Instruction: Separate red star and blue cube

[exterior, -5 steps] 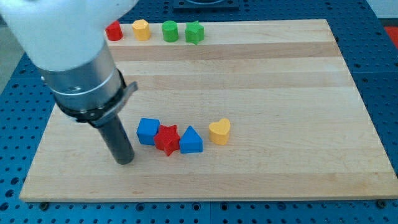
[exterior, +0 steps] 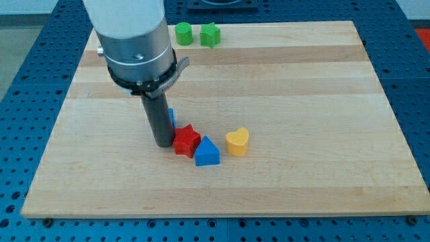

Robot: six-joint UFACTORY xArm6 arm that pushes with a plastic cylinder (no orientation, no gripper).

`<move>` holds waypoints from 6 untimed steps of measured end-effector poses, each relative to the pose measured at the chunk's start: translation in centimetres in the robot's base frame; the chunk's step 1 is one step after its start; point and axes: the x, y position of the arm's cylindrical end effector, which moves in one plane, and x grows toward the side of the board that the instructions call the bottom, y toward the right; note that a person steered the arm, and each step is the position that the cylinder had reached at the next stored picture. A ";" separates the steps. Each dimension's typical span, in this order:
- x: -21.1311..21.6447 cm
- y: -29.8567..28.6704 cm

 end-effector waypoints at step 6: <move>-4.4 -6.2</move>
